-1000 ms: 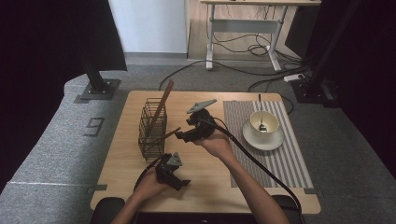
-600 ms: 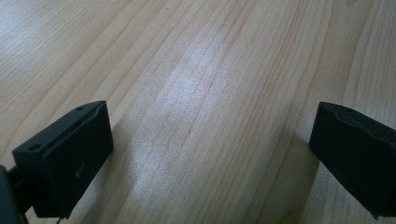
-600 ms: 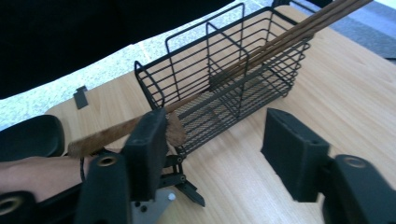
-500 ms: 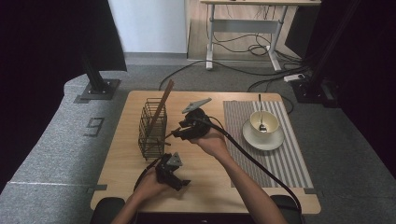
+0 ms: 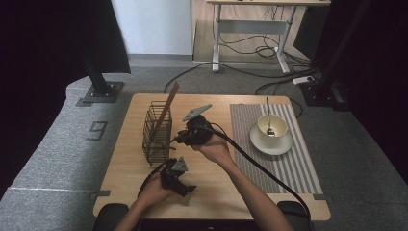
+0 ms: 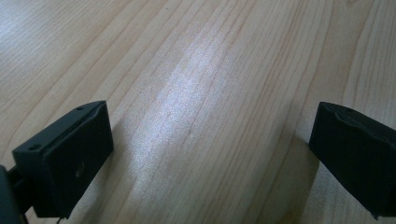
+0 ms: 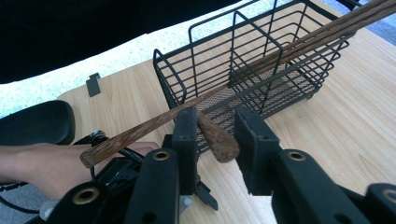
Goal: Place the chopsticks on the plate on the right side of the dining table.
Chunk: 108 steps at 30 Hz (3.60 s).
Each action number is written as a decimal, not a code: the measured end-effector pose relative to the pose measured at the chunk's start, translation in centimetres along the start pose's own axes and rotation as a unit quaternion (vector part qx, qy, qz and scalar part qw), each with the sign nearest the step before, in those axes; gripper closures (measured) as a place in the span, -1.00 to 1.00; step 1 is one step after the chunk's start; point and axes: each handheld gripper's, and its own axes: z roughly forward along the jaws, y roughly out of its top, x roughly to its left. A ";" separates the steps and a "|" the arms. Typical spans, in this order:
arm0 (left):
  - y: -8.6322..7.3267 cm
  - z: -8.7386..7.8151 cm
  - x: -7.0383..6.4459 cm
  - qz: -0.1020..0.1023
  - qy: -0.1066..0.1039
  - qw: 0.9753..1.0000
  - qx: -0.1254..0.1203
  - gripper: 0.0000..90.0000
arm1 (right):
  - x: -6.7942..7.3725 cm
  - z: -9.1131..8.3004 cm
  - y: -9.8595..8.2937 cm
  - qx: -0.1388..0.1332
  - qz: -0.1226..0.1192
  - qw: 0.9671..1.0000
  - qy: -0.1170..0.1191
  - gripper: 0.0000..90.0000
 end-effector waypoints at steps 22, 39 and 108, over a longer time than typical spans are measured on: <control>0.0 0.0 0.0 0.000 0.000 1.000 0.000 -1.00 | 0.5 -1.5 0.6 0.000 -0.035 0.999 -0.004 0.84; 0.0 0.0 0.0 0.001 0.000 1.000 0.000 -1.00 | 0.2 -4.4 1.4 -0.003 -0.038 0.999 -0.015 0.84; 0.3 -1.6 0.2 0.003 0.013 1.000 -0.019 -0.79 | 1.4 -14.4 -7.3 -0.031 -0.025 0.997 -0.059 0.85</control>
